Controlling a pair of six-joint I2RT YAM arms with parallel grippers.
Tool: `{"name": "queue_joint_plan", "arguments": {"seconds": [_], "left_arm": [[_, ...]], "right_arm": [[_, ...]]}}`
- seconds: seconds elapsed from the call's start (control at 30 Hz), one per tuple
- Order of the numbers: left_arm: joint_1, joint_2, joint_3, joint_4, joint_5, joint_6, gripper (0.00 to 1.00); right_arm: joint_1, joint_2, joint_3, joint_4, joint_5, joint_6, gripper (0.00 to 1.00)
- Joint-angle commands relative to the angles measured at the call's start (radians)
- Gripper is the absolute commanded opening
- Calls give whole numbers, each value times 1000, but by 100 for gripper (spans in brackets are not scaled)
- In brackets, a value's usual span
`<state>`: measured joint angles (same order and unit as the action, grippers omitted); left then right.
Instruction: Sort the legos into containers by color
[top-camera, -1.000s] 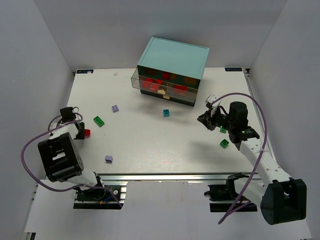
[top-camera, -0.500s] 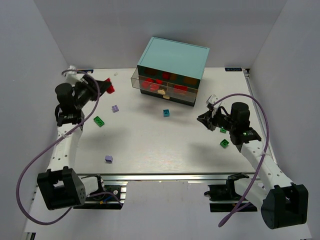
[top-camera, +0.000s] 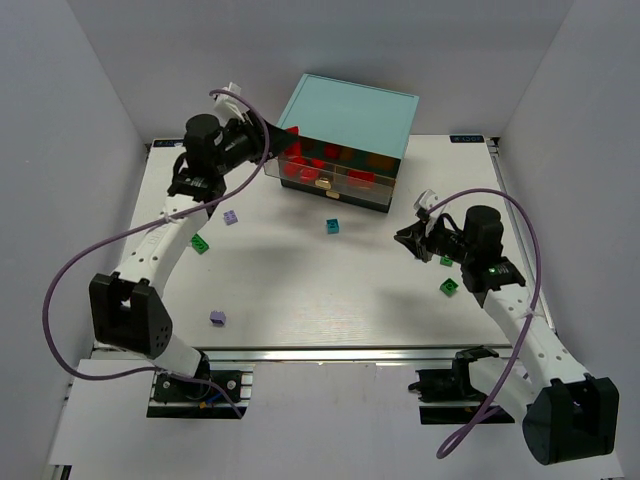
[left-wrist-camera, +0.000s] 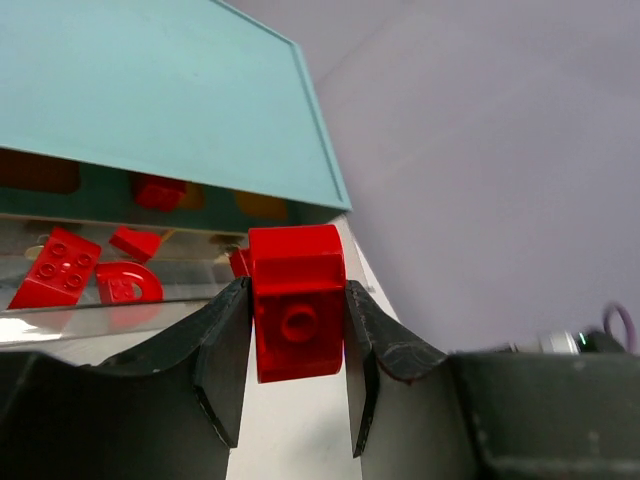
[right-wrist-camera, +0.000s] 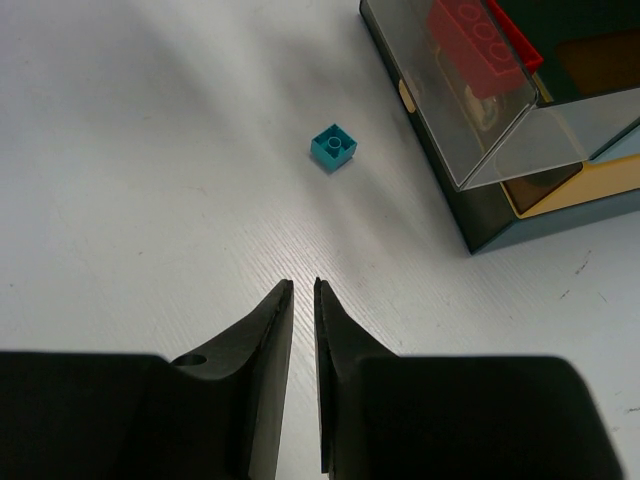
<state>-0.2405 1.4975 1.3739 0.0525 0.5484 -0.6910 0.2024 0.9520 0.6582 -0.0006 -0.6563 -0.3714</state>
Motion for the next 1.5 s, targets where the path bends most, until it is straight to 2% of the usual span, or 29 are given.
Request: {"name": "queue_joint_plan", "arguments": {"seconds": [0.0, 0.17, 0.33, 0.4, 0.5, 0.53, 0.6, 0.67, 0.77, 0.8, 0.9, 1.0, 1.07, 1.13, 1.17, 1.2, 1.23, 1.27, 1.3, 1.33, 1.37, 1.4, 1.43, 1.47], "left_arm": [[-28, 32, 57, -11, -231, -80, 0], [-89, 159, 161, -103, -437, -107, 0], [-128, 257, 278, -154, -507, -105, 0], [-138, 292, 304, -169, -527, -101, 4], [-157, 316, 324, -189, -533, -85, 15], [-157, 317, 321, -192, -565, -84, 22], [-157, 320, 315, -200, -576, -74, 26], [-166, 319, 303, -198, -581, -70, 41], [-166, 317, 307, -200, -585, -59, 61], [-166, 316, 312, -200, -584, -55, 62], [-166, 313, 333, -198, -573, -35, 68], [-166, 299, 362, -210, -564, -13, 73], [-166, 265, 372, -217, -556, 2, 73], [-166, 213, 338, -200, -558, 37, 69], [-166, 132, 309, -186, -559, 53, 64], [-166, 80, 269, -156, -561, 83, 53], [-157, 19, 157, -142, -568, 99, 45], [-157, -52, 86, -119, -587, 116, 36], [-157, -207, 3, -64, -596, 158, 18], [-157, -291, -177, -19, -605, 180, 13], [-157, -454, -270, 47, -601, 221, 10], [-146, -527, -354, 73, -596, 238, 10], [-146, -589, -487, 85, -597, 258, 13], [-146, -643, -534, 67, -605, 284, 19]], "right_arm": [[-3, -27, 14, 17, -19, 11, 20], [-4, -38, 12, 17, -25, 9, 20], [0, -55, 15, 16, -35, 12, 20], [0, -56, 17, 14, -39, 11, 20], [2, -61, 18, 13, -37, 9, 20], [3, -61, 18, 13, -39, 11, 20], [5, -64, 18, 11, -40, 11, 20], [0, -62, 18, 11, -40, 9, 21], [2, -62, 18, 8, -52, 3, 29], [-1, -62, 17, 5, -58, -3, 37], [-1, -62, 21, -27, -92, -40, 48], [0, -62, 24, -58, -143, -89, 51], [0, -65, 21, -84, -187, -135, 48], [0, -74, 18, -96, -233, -170, 35], [2, -79, 8, -99, -247, -197, 26], [5, -85, 4, -98, -253, -208, 4], [8, -102, 1, -104, -275, -228, 0], [8, -110, 3, -110, -273, -247, 0], [12, -120, 4, -87, -266, -239, 0], [17, -130, 9, -73, -258, -227, 0], [28, -122, 41, -72, -250, -207, 0], [40, -108, 66, -105, -208, -205, 0], [49, -69, 93, -133, -175, -215, 1], [73, -46, 119, -157, -137, -230, 2]]}}
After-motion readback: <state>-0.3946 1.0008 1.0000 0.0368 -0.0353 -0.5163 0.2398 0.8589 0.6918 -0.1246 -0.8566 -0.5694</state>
